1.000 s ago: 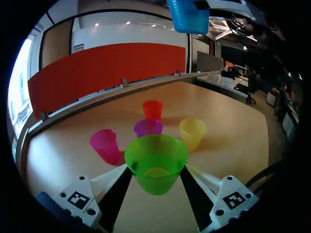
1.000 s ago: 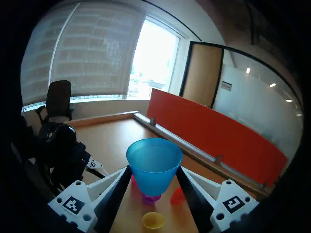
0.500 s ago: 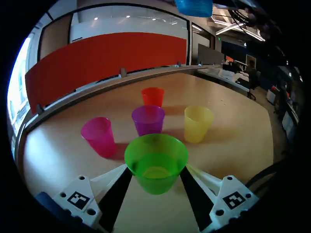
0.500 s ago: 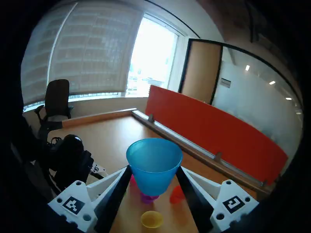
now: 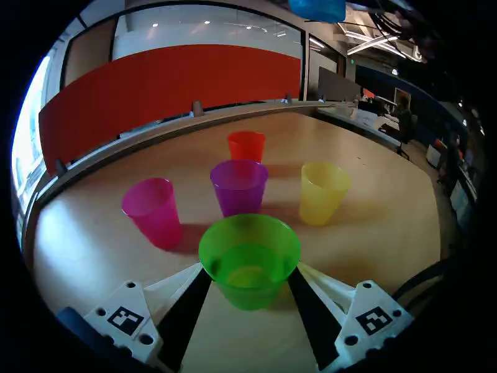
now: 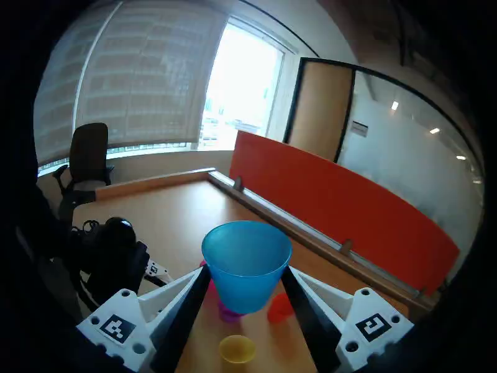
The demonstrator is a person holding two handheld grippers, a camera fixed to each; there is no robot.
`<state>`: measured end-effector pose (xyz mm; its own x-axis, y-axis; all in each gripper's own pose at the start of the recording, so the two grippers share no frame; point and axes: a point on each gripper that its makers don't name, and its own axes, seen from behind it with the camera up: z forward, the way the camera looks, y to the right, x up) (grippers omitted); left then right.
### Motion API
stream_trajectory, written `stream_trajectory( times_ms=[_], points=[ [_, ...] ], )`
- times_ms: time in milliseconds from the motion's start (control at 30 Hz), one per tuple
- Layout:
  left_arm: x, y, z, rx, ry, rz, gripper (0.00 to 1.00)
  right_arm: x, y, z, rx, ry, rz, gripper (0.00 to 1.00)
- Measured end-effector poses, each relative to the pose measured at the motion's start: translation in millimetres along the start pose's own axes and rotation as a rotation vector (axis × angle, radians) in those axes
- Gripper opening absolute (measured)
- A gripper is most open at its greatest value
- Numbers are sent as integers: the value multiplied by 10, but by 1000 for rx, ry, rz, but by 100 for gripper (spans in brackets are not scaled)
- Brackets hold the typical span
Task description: Pour water
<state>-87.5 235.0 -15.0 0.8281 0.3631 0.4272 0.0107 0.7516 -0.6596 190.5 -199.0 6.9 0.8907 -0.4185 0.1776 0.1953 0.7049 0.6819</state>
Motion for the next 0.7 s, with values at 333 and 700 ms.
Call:
stream_trajectory(
  times_ms=[333, 700],
  points=[
    [-75, 28, 43, -8, -19, 10, 81, -6, 39, 36, 3, -7, -1, 86],
    [-104, 7, 63, 5, -59, 2, 82, -25, 66, 119, 13, -8, -9, 86]
  ],
)
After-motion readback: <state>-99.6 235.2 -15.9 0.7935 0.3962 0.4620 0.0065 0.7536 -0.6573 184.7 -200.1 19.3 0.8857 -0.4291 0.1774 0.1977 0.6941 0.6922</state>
